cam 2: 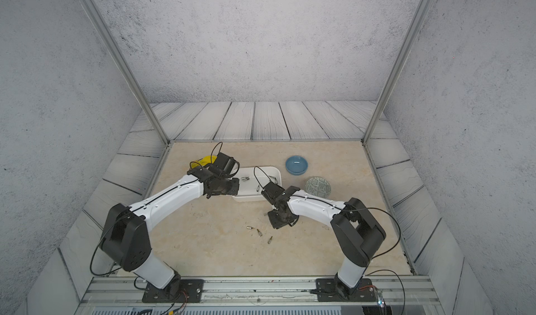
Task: Put the bit on the desktop into the storage box
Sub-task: Place the screwdriver bit in the storage box.
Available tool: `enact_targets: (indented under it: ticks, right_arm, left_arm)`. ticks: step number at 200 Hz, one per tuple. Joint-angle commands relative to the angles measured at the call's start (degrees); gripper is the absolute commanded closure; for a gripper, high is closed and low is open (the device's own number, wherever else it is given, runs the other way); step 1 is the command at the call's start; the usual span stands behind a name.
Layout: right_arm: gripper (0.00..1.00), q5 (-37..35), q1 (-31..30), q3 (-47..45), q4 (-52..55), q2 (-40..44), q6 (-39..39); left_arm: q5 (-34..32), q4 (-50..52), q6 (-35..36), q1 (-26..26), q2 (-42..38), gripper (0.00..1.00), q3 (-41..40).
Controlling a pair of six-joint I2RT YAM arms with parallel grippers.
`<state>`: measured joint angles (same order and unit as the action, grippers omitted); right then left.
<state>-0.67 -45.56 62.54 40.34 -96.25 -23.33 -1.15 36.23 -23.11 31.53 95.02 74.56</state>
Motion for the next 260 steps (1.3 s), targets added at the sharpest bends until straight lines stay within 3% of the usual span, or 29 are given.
enact_targets:
  ticks: [1, 44, 106, 216, 231, 260]
  right_arm:
    - [0.63, -0.66, -0.49, -0.01, -0.44, 0.98, -0.84]
    - [0.63, -0.90, -0.95, 0.60, -0.79, -0.82, -0.57]
    - [0.63, -2.75, -2.27, -0.19, -2.57, -1.99, -1.19]
    - [0.67, -3.46, -3.39, -0.30, -3.99, -6.58, -0.40]
    - [0.67, -3.64, -3.41, -0.14, -4.04, -6.73, -0.25]
    - [0.68, -3.65, -3.43, 0.39, -3.86, -8.01, 0.13]
  left_arm:
    - [3.01, 1.02, 3.45, -1.40, 6.43, 1.00, 5.54]
    - [4.40, 2.00, 4.57, -1.91, 17.20, 1.00, 14.13]
    - [6.72, 1.73, 4.58, -2.66, 26.04, 1.00, 18.48]
    - [10.26, 3.68, 4.10, -3.93, 32.06, 1.00, 21.66]
    - [10.47, 3.68, 4.00, -4.00, 32.00, 0.93, 21.63]
    - [10.45, 2.98, 3.95, -4.00, 30.38, 0.68, 21.07]
